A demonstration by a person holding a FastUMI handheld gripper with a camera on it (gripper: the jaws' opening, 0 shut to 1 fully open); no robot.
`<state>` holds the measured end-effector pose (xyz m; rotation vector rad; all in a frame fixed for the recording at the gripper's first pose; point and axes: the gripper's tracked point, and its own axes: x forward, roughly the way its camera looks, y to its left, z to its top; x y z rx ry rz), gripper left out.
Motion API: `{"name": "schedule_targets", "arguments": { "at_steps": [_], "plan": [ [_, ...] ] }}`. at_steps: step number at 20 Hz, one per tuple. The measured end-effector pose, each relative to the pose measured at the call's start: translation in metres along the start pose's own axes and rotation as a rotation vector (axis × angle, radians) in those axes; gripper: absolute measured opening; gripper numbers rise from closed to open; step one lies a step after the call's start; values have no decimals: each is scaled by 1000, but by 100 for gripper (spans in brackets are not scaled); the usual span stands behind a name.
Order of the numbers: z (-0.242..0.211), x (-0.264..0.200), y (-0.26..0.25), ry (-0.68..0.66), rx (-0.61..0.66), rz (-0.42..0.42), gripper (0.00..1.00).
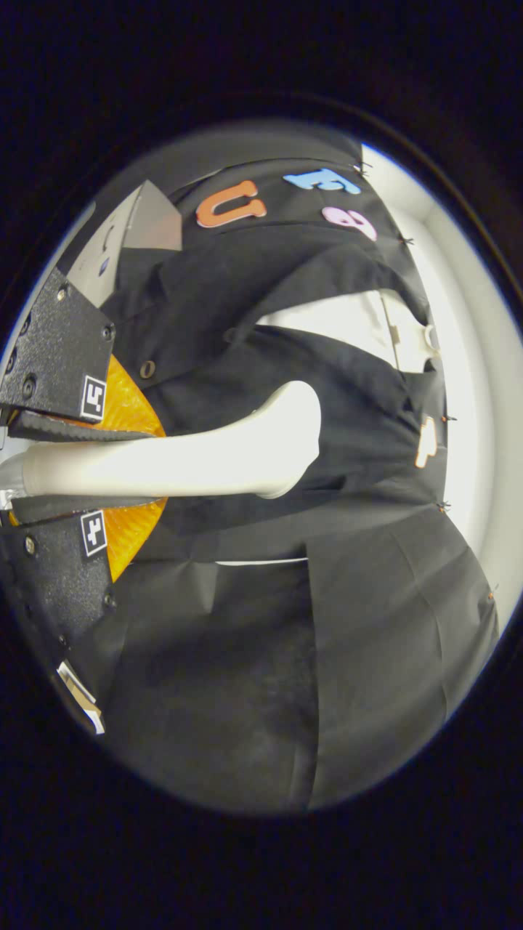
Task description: Iron the clothes twice with a garment steamer, once on the left side and once on the right side.
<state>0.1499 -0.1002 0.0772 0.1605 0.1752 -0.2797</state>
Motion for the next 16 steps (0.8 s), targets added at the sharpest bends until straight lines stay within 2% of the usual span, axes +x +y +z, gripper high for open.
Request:
{"name": "schedule_targets", "arguments": {
  "at_steps": [2,6,11,16],
  "plan": [
    [26,3,-1,-58,9,8,32],
    [48,8,8,-108,15,39,32],
    [98,12,27,-260,-15,80,32],
    [107,23,50,-289,-62,126,32]
  ]
}}
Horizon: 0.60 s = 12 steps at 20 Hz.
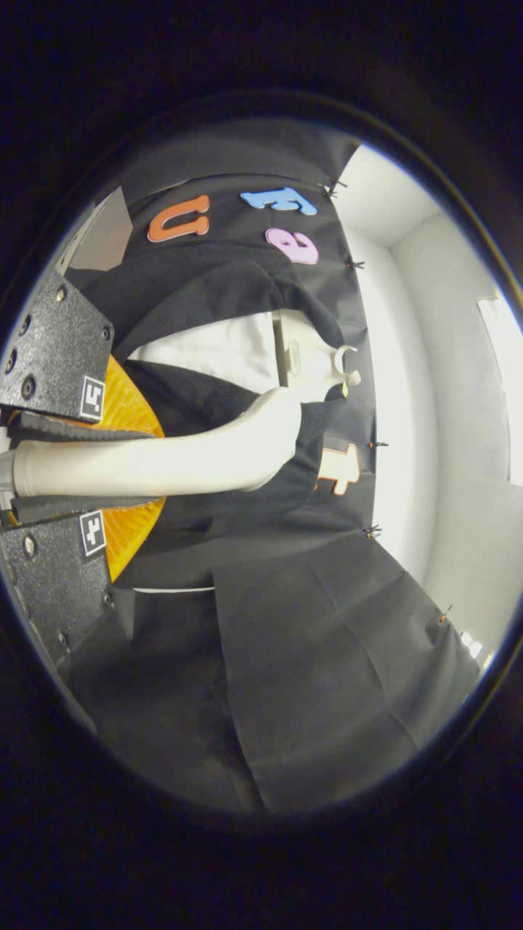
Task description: Iron the clothes twice with a garment steamer, once on the left side and once on the right side.
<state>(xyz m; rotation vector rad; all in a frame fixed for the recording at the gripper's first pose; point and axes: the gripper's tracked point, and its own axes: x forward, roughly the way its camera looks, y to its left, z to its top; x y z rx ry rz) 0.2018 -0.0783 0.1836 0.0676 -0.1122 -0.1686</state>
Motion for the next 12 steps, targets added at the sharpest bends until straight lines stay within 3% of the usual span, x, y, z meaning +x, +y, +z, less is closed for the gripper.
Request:
{"name": "schedule_targets", "arguments": {
  "at_steps": [6,12],
  "plan": [
    [19,27,-5,-77,-71,0,32],
    [20,25,-3,-60,-17,26,32]
  ]
}}
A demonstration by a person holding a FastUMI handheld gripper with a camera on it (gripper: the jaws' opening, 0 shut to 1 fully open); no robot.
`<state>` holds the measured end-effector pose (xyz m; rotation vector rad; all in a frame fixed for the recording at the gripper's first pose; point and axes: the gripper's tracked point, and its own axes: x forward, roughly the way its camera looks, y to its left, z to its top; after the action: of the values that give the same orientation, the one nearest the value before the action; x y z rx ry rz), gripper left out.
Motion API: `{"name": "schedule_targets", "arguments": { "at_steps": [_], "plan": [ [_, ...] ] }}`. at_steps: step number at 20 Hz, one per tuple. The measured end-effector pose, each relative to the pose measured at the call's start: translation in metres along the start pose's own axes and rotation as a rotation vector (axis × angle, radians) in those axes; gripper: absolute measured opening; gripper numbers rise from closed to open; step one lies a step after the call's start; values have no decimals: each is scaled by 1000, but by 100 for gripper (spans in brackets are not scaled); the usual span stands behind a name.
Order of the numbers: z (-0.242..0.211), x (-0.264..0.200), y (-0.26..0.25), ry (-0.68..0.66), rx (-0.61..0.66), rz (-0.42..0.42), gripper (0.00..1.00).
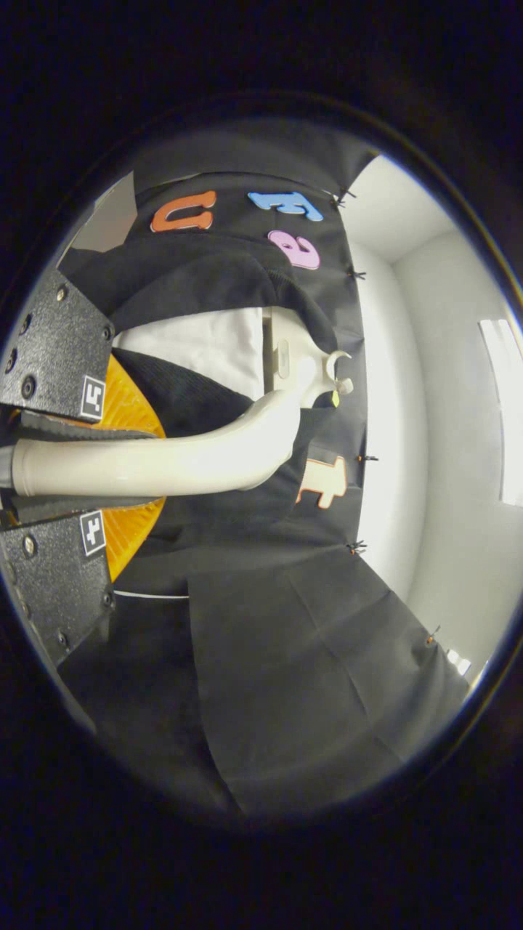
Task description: Iron the clothes twice with a garment steamer, once on the left side and once on the right side.
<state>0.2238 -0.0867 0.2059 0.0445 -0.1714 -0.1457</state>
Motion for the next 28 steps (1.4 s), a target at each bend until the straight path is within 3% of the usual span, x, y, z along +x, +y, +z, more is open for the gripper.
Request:
{"name": "schedule_targets", "arguments": {
  "at_steps": [6,15,28],
  "plan": [
    [-14,-8,-3,40,-38,-6,32],
    [-104,-58,-7,246,-51,-70,32],
    [-203,-102,-32,427,-117,-109,32]
  ]
}}
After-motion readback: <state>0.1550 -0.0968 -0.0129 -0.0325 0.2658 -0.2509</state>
